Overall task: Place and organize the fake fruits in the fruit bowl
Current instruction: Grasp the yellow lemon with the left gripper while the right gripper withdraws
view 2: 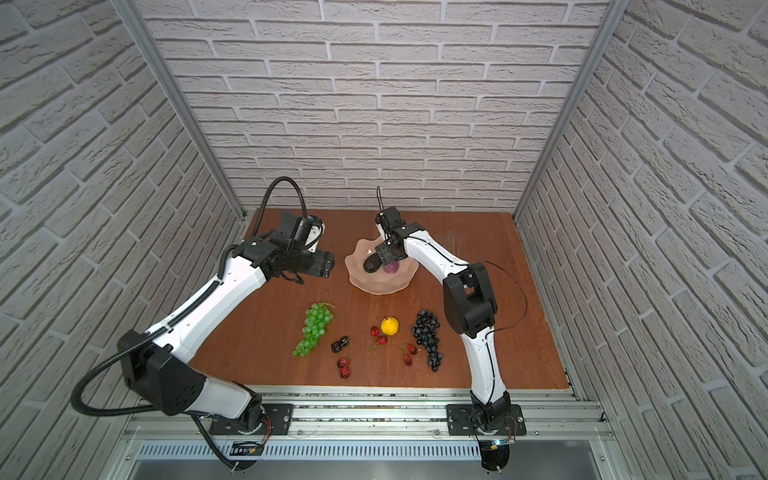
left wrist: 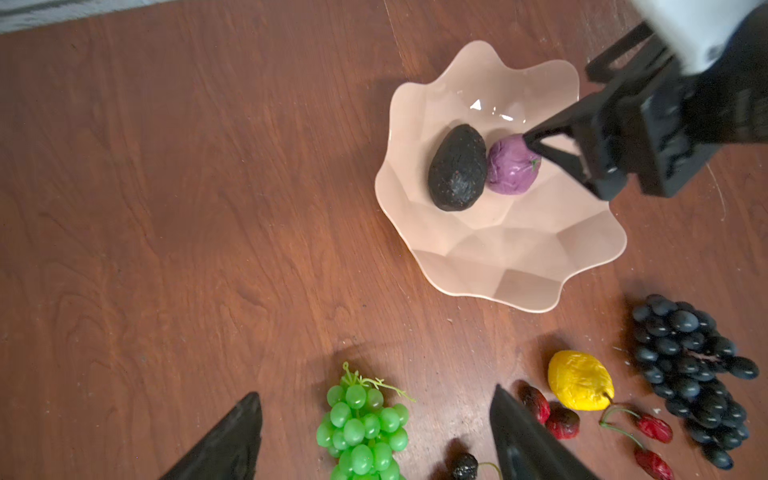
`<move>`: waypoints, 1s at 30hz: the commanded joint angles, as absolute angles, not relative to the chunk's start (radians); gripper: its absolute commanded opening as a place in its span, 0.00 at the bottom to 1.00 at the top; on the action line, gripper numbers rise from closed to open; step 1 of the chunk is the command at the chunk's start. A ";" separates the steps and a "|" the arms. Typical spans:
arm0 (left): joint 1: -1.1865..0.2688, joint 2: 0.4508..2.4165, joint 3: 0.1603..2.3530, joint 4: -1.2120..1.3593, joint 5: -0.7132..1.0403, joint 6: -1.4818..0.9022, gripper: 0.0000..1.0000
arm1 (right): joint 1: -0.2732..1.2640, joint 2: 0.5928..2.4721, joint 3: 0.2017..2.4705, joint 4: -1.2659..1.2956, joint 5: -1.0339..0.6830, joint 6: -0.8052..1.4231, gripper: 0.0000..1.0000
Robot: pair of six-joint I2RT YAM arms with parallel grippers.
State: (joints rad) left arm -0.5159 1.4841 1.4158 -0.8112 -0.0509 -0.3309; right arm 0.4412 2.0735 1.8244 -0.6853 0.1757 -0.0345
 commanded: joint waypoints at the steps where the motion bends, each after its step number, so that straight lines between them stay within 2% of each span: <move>1: -0.578 1.509 1.408 -0.793 0.012 -0.381 0.85 | 0.445 1.913 1.695 -0.653 0.181 -0.001 0.77; 9: -0.794 1.648 1.432 -0.774 0.088 -0.424 0.83 | 0.445 1.715 1.479 -0.659 0.178 0.043 0.76; 15: -0.892 1.785 1.476 -0.773 0.104 -0.447 0.82 | 0.423 1.614 1.331 -0.649 0.157 0.081 0.76; 24: -0.954 1.909 1.528 -0.787 0.124 -0.456 0.87 | 0.286 1.500 1.168 -0.573 0.027 0.151 0.76; 30: -0.953 1.987 1.572 -0.801 0.104 -0.438 0.82 | 0.274 1.488 1.155 -0.565 0.029 0.147 0.75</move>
